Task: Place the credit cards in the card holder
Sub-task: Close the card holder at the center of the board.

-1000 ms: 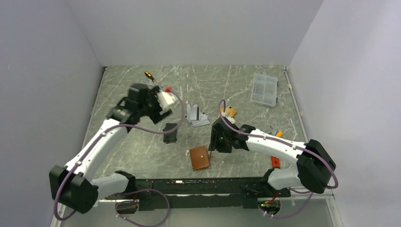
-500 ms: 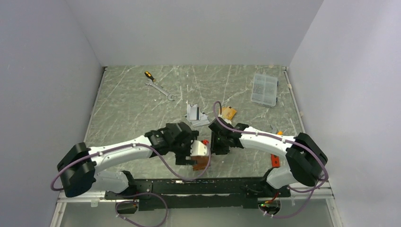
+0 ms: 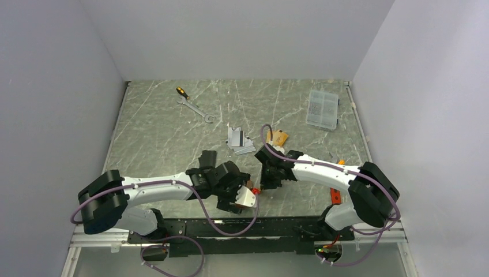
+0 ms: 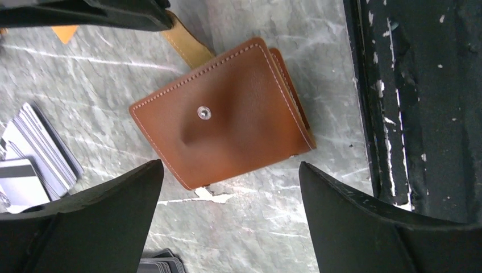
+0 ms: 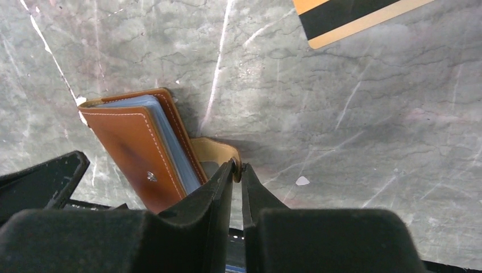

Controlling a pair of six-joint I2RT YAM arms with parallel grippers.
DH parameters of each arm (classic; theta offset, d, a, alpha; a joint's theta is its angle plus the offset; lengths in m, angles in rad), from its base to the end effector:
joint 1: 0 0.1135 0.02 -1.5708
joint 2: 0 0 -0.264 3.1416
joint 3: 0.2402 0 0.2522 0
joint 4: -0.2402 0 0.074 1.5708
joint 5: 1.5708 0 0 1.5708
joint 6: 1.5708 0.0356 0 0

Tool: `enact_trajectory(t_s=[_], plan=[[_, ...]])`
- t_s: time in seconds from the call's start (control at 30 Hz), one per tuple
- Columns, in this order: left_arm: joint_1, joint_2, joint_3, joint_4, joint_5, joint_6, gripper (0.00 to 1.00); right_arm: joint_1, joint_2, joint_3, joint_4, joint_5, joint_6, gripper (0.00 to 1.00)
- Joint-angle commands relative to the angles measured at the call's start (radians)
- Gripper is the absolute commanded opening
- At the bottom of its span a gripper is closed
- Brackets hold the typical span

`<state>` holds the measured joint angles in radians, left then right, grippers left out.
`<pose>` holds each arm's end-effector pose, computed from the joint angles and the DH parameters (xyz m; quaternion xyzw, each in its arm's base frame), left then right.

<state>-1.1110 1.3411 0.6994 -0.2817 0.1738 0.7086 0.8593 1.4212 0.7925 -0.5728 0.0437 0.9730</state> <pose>0.1089 -0.2338 0.1850 0.7625 0.5580 -0.1440 0.2940 0.1668 0.1911 0.1768 0.0599 0.9809 0.1325 0.1288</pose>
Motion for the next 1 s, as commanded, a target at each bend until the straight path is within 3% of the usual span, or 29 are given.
enact_trajectory(t_s=[0.0, 0.13, 0.23, 0.43, 0.7, 0.97], plan=[[-0.015, 0.014, -0.011, 0.079, 0.053, 0.037, 0.94, -0.004, -0.029, 0.028, -0.038, 0.058, 0.018, 0.12], [-0.022, 0.041, -0.004, 0.077, 0.076, 0.048, 0.87, -0.011, -0.036, 0.020, -0.042, 0.071, 0.014, 0.06], [-0.026, 0.062, 0.004, 0.065, 0.087, 0.065, 0.76, -0.013, -0.049, -0.003, -0.012, 0.064, 0.015, 0.01], [-0.026, 0.109, 0.039, 0.009, 0.085, 0.093, 0.60, -0.016, -0.092, -0.041, 0.058, 0.020, -0.018, 0.00], [-0.026, 0.155, 0.082, -0.071, 0.108, 0.149, 0.55, -0.019, -0.146, -0.074, 0.154, -0.093, -0.093, 0.00], [-0.026, 0.195, 0.119, -0.118, 0.100, 0.167, 0.49, -0.020, -0.047, -0.049, 0.242, -0.208, -0.161, 0.00]])
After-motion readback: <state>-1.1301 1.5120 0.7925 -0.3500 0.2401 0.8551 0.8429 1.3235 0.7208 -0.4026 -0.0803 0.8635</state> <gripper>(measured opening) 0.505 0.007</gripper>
